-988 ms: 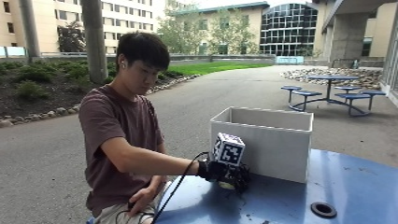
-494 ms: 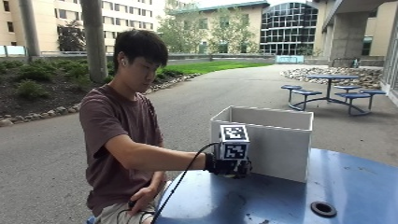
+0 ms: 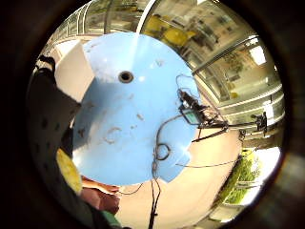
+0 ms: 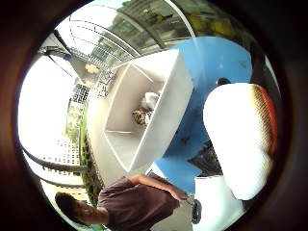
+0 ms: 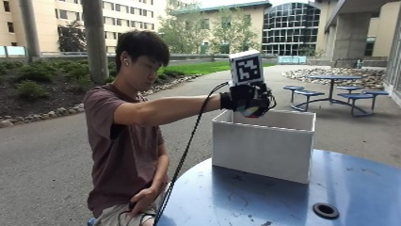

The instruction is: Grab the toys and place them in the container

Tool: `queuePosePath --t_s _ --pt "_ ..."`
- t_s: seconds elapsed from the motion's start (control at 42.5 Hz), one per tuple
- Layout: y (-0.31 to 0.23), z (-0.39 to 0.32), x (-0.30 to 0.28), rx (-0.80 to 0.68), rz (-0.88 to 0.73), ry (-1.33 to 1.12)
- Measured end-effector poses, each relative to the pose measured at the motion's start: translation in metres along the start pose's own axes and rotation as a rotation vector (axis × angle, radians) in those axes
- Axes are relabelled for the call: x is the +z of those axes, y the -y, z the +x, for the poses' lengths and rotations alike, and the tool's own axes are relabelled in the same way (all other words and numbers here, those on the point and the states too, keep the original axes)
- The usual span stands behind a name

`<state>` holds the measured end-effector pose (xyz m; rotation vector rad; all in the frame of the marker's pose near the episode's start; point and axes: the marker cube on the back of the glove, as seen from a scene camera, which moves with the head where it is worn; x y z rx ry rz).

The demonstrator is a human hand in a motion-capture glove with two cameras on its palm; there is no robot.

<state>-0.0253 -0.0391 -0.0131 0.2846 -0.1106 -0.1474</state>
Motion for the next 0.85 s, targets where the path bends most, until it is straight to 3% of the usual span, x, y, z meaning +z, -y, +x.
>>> queuePosePath --t_s 0.188,0.306,0.4,0.494,0.635,0.847 --pt "0.057 -0.068 -0.037 0.029 0.047 -0.031" --pt "0.086 -0.142 -0.031 -0.042 0.043 -0.001" --pt "0.096 -0.185 -0.015 -0.19 0.023 -0.014" --pt "0.108 -0.207 -0.001 -0.201 -0.016 0.006" --pt "0.112 -0.203 0.022 -0.123 -0.257 -0.046" --pt "0.114 -0.203 0.027 -0.135 -0.182 -0.003"
